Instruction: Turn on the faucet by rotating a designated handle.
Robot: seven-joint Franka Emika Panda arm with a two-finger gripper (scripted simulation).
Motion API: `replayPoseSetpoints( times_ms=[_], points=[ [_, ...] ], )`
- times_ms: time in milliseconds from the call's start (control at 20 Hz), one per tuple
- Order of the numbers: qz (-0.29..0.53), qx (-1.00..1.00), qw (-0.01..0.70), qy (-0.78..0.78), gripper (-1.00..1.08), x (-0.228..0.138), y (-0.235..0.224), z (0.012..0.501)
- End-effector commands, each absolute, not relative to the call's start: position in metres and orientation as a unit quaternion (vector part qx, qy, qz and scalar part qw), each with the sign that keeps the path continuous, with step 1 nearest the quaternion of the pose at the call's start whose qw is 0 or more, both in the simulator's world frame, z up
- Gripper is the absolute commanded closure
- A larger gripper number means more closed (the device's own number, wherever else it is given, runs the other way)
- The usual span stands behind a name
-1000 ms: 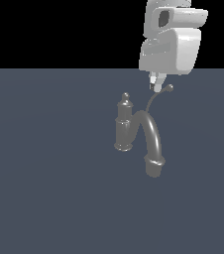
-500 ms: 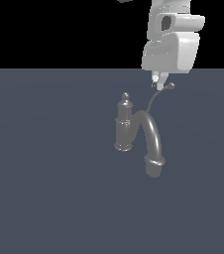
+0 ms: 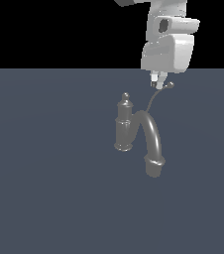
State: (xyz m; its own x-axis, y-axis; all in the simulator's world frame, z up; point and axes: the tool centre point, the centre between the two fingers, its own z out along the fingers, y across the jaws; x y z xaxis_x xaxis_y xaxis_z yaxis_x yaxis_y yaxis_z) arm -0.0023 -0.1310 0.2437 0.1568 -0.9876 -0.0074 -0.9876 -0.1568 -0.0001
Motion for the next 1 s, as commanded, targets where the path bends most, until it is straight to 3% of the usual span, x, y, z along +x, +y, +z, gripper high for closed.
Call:
replayPoseSetpoints(
  times_ms=[0, 950],
  points=[
    [0.001, -0.758, 0.003, 0.652, 1.08, 0.006, -0.135, 0.243],
    [0.0, -0.748, 0.001, 0.663, 1.08, 0.059, -0.144, 0.242]
  ],
)
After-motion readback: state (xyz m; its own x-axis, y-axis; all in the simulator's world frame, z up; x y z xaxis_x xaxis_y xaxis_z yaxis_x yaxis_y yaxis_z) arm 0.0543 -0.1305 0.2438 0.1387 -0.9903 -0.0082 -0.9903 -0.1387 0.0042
